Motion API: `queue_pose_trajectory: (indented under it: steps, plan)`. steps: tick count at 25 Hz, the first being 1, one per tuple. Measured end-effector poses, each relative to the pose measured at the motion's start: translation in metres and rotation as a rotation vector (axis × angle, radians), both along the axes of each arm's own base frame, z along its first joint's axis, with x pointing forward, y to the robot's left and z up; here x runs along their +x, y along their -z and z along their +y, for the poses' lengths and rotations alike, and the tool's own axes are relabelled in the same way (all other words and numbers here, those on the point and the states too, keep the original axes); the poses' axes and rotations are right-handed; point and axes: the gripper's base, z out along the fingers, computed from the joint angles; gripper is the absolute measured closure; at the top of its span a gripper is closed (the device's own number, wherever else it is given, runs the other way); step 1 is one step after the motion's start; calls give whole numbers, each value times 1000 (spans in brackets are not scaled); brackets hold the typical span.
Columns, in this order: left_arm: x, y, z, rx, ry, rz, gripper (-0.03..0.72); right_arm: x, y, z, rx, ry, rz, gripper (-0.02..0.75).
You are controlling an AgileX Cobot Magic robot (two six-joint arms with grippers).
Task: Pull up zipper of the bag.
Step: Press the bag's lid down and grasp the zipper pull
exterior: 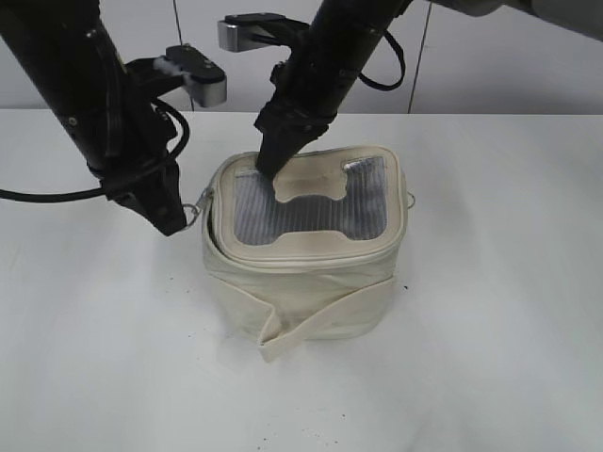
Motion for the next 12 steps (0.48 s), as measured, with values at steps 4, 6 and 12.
queue_pose_trajectory:
  steps: [4, 6, 12]
  plan:
    - [-4, 0, -1, -17, -33, 48, 691, 0, 0, 0, -3, 12, 5, 699]
    - [-5, -2, -3, -35, -44, 54, 691, 0, 0, 0, -4, 16, 6, 699]
    - [-10, -7, -2, -68, -87, 55, 691, 2, 0, -3, -1, 34, 15, 699]
